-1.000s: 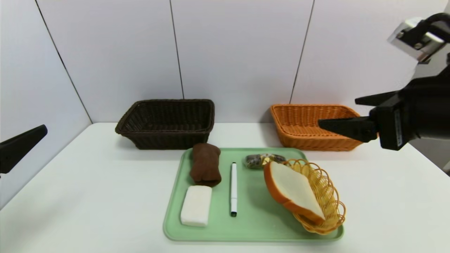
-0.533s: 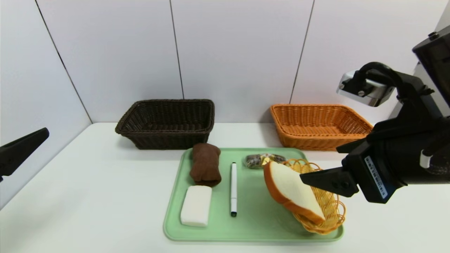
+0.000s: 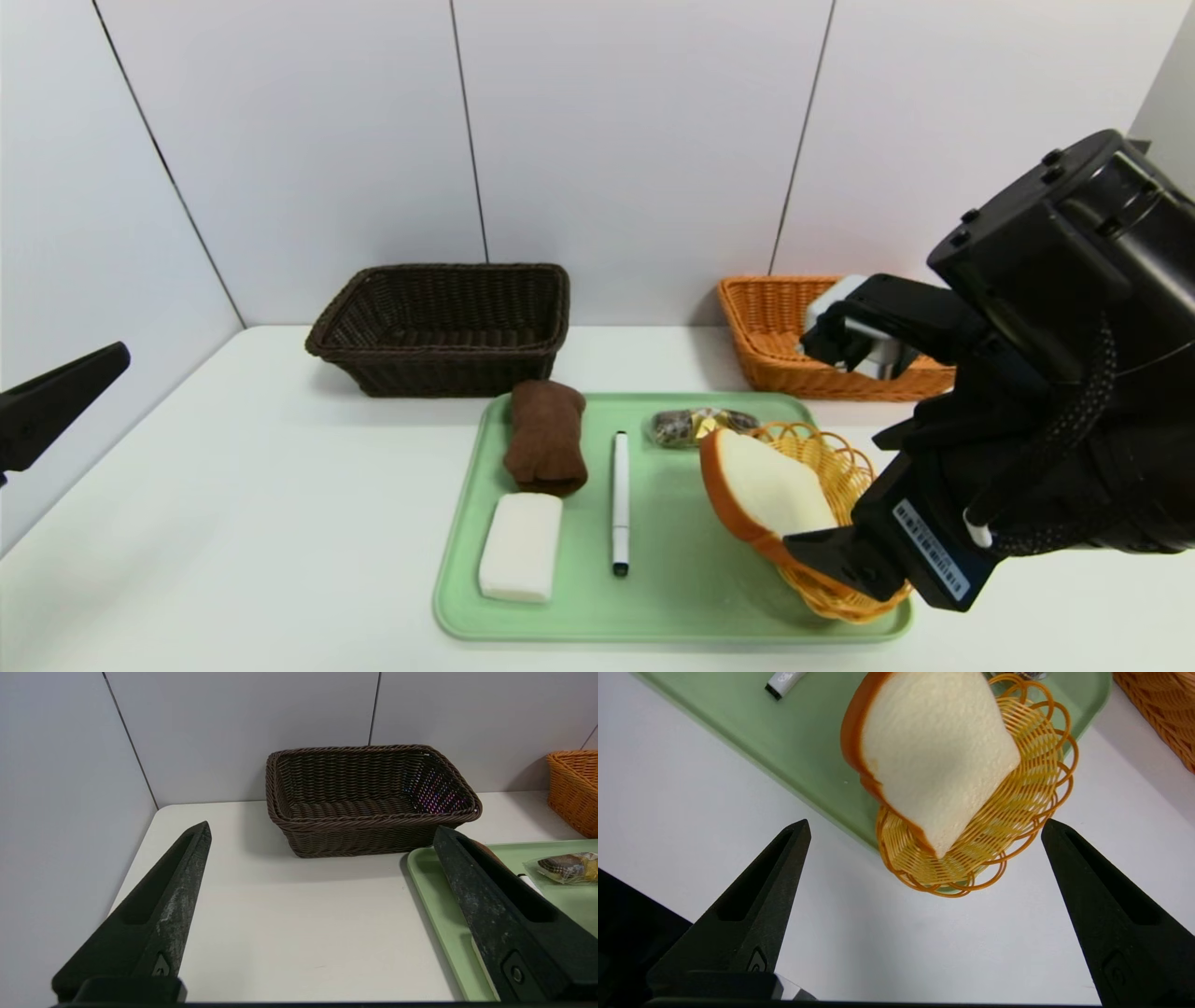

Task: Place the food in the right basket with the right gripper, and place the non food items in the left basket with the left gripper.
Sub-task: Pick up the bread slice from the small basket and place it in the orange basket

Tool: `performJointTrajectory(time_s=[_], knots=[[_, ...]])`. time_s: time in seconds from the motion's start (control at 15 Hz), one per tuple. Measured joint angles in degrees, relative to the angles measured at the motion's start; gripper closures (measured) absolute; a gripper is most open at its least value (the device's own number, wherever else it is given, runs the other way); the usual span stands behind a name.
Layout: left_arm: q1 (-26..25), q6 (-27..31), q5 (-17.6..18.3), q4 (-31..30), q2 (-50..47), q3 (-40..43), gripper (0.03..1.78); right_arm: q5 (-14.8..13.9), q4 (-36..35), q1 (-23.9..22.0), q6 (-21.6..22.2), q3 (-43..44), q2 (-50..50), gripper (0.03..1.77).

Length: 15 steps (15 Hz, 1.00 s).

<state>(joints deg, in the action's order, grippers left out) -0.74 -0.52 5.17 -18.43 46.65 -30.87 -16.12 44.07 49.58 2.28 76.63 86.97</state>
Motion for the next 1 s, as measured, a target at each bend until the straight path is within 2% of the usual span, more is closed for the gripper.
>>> performJointTrajectory(time_s=[0.33,0.73,1.0], knots=[[0.0,-0.1,0.0,0.8,-0.6,0.1,0.12,-1.9,1.0,4.0,0.0,-4.6,1.0,0.09],[0.0,-0.1,0.1,0.8,-1.0,0.1,0.12,-6.0,0.5,4.3,0.0,-6.3,4.5,0.09],[0.0,-0.2,0.1,1.2,-1.5,0.6,0.12,-6.3,0.0,4.0,-0.1,-6.2,7.5,0.09]])
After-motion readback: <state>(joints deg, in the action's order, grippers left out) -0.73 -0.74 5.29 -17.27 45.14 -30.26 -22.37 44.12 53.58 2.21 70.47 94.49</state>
